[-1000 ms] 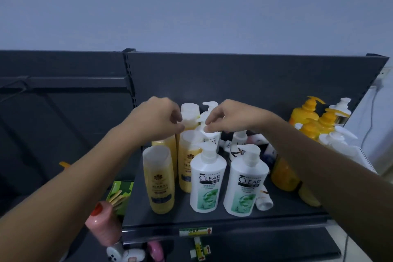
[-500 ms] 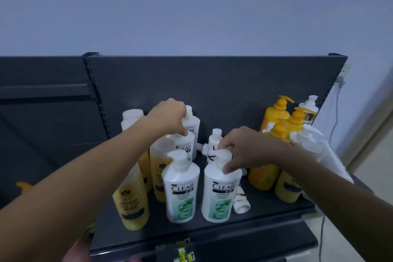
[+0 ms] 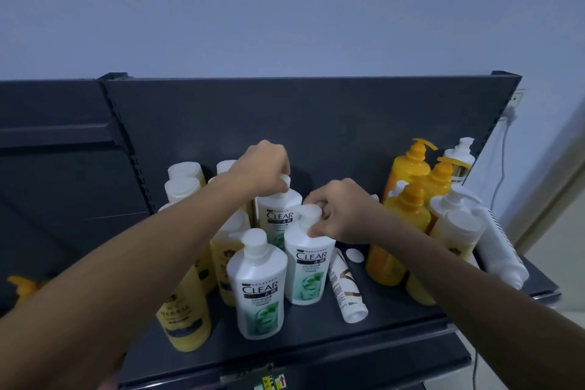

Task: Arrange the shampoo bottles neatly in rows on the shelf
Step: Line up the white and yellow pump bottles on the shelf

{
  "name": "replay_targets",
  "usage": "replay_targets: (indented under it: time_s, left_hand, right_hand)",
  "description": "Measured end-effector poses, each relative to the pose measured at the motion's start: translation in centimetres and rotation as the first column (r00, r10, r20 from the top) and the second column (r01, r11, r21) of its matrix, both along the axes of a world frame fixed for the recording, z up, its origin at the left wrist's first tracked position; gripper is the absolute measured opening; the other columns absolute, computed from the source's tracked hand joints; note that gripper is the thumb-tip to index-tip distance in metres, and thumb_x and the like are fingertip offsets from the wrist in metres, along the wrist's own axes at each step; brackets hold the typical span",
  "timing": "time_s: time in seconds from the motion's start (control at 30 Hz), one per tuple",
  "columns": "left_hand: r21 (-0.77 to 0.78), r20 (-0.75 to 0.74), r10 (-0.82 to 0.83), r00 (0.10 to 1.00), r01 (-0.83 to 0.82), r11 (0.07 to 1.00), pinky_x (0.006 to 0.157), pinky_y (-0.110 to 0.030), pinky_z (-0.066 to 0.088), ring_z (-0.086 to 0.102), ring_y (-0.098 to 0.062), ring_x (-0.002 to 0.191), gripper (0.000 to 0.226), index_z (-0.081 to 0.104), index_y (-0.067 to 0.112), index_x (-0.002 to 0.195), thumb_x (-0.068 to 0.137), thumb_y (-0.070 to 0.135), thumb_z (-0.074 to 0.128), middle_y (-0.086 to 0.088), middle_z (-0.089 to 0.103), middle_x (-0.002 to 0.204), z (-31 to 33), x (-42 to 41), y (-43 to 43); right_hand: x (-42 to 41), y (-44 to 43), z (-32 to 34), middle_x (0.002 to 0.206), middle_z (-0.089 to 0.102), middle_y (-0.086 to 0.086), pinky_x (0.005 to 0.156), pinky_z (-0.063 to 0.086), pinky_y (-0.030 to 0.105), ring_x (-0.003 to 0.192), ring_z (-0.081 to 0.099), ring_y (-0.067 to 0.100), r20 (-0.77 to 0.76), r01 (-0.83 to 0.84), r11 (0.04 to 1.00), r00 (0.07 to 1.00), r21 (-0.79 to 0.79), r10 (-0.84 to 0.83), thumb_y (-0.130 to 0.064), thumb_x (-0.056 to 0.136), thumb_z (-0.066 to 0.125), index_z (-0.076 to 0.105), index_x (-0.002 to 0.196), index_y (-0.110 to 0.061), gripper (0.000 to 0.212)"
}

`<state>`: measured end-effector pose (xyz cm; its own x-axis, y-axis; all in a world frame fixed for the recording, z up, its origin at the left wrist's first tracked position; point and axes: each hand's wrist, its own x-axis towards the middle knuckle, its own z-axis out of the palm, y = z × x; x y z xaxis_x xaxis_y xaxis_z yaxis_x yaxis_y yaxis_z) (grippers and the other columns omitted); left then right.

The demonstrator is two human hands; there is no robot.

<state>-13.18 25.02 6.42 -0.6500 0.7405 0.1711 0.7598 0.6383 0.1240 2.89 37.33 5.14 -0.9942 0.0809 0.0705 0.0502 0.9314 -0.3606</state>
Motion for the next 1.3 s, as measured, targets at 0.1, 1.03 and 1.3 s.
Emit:
replay_targets:
  time_s: [0.1, 1.03, 1.3]
  left_hand:
    - [0.029, 0.018, -0.022, 1.0, 0.021, 0.999, 0.076, -0.033, 0.056, 0.068, -0.021, 0.098, 0.03, 0.08, 0.024, 0.108, 0.079, 0.032, 0.083, 0.005, 0.075, 0.107, -0.2, -0.5, -0.1]
    - [-0.322, -0.011, -0.189, 0.982, 0.176, 0.93, 0.054, -0.024, 0.044, 0.068, -0.017, 0.091, 0.036, 0.08, 0.03, 0.108, 0.076, 0.045, 0.085, 0.003, 0.074, 0.095, 3.1, 10.1, -5.8]
    - [-0.288, 0.035, -0.185, 0.982, 0.187, 0.939, 0.07, -0.03, 0.058, 0.068, -0.014, 0.082, 0.036, 0.081, 0.027, 0.109, 0.075, 0.038, 0.087, 0.008, 0.07, 0.091, 2.7, 10.5, -2.7]
  right_hand:
    - [-1.6, -0.3, -0.4, 0.084, 0.076, 0.011, 0.074, 0.059, 0.041, 0.082, 0.069, 0.024, -0.03, 0.021, 0.999, 0.999, -0.045, -0.023, -0.025, 0.075, 0.085, 0.077, 0.097, -0.006, 0.03]
    - [4.4, 2.6, 1.2, 0.108, 0.077, -0.003, 0.061, 0.04, 0.01, 0.087, 0.064, 0.007, 0.035, 0.179, 0.983, 0.983, 0.029, -0.18, -0.03, 0.078, 0.085, 0.071, 0.122, -0.017, 0.048]
    - [7.2, 6.8, 2.9, 0.097, 0.077, -0.005, 0.066, 0.044, 0.018, 0.093, 0.067, 0.012, -0.009, 0.188, 0.973, 0.982, 0.133, -0.189, -0.03, 0.082, 0.083, 0.073, 0.118, -0.017, 0.04]
